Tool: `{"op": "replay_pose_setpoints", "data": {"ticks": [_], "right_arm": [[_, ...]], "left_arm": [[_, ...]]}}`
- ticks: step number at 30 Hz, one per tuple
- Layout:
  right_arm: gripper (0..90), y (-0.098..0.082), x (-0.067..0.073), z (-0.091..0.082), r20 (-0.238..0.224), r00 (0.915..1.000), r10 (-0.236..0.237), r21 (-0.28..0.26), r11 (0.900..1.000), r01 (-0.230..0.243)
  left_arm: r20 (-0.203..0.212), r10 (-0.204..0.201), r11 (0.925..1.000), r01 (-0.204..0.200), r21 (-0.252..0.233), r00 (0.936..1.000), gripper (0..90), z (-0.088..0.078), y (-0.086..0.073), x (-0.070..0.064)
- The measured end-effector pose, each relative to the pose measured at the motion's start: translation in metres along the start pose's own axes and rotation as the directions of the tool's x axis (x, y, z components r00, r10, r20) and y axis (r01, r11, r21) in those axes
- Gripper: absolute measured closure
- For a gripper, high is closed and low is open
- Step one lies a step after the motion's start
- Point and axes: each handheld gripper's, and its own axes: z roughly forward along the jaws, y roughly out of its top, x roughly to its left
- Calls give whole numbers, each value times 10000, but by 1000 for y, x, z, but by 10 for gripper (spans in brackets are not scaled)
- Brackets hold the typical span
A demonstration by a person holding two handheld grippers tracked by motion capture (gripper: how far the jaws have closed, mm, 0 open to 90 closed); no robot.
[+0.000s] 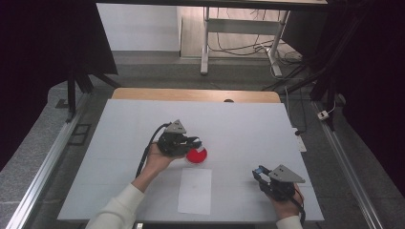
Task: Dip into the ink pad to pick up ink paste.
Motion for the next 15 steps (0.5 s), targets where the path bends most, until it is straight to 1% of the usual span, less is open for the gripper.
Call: {"op": "replay_pose_setpoints", "data": {"ticks": [4, 7, 11, 15], "right_arm": [[645, -1, -1, 0, 16, 10000, 72, -3, 10000, -72], [644, 0, -1, -1, 100, 9999, 32, 55, 10000, -33], [645, 0, 0, -1, 32, 10000, -9, 63, 10000, 9], [644, 0, 0, 0, 21, 10000, -15, 78, 10000, 15]], "left_arm": [[-144, 59, 9998, -56, 199, 9999, 759, 5, -1, 2], [-249, 88, 9995, -81, 304, 9997, 758, 8, -2, 3], [-448, 222, 9985, -198, 520, 9987, 759, 11, -2, 4], [-726, 424, 9948, -353, 954, 9965, 759, 13, -3, 4]]}}
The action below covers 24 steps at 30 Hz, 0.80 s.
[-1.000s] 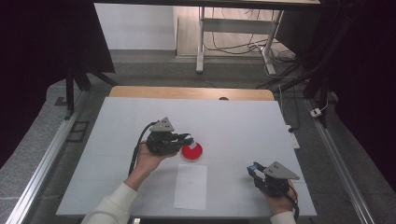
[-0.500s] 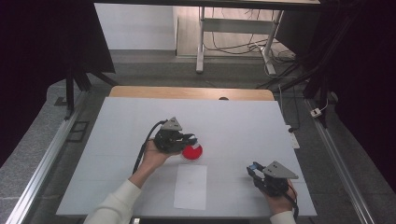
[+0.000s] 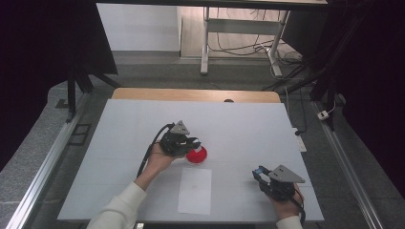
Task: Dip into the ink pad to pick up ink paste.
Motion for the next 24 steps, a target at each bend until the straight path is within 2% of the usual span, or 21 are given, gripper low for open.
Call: {"op": "replay_pose_setpoints", "data": {"ticks": [3, 10, 24], "right_arm": [[644, 0, 0, 1, -22, 10000, 42, -41, 10000, -42], [644, 0, 0, 1, -14, 10000, 19, -15, 10000, -19], [644, 0, 1, 2, 18, 10000, -43, 93, 9999, 43]], "left_arm": [[-97, 105, 9995, -102, 299, 9999, 759, 3, -1, 0], [-47, 142, 9986, -140, 517, 9999, 759, 8, -1, 0], [-251, 405, 9930, -374, 1121, 9989, 758, 14, -3, 1]]}}
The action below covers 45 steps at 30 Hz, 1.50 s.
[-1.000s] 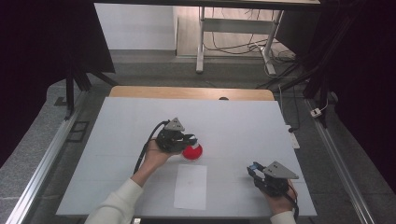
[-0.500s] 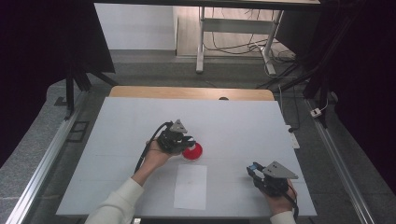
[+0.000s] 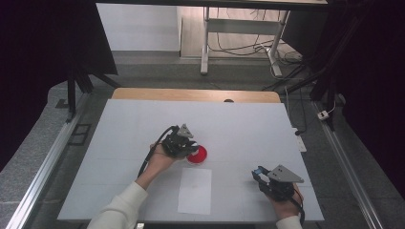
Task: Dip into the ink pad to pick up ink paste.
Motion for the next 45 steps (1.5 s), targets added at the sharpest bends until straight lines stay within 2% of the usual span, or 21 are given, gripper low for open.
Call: {"op": "replay_pose_setpoints", "data": {"ticks": [24, 39, 45], "right_arm": [[644, 0, 1, 1, -74, 10000, -28, -28, 10000, 27], [644, 0, 3, 1, -119, 9999, -41, -60, 10000, 40], [644, 1, 3, 1, -95, 9999, -98, -21, 10000, 97]], "left_arm": [[103, -155, 9998, 153, 161, 9998, 759, 6, -4, 3], [-119, 46, 9992, -41, 403, 9999, 762, 9, -4, -1], [-133, 23, 9994, -19, 335, 9999, 761, 8, -4, -1]]}}
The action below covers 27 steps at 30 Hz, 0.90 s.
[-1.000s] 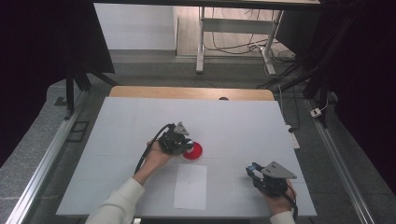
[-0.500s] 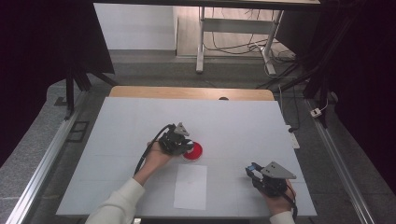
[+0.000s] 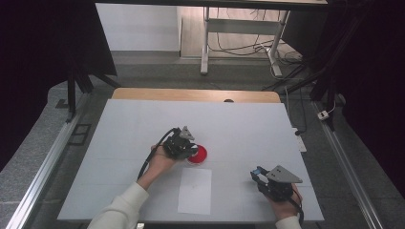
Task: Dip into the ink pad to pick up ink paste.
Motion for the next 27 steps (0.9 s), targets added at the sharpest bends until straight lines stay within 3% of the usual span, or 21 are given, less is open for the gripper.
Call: {"op": "replay_pose_setpoints", "data": {"ticks": [9, 18, 27], "right_arm": [[644, 0, -1, 0, -10, 10000, 38, -42, 10000, -38], [644, 0, 0, 0, -20, 10000, 15, -62, 10000, -15], [644, 0, -1, -1, 12, 10000, 46, -105, 9999, -46]], "left_arm": [[-139, 309, 9992, -312, -232, 9994, 760, -8, 6, -7], [-14, 238, 9949, -238, -980, 9997, 760, -25, 10, -7], [-103, 111, 9940, -121, -1083, 9999, 760, -24, 9, -4]]}}
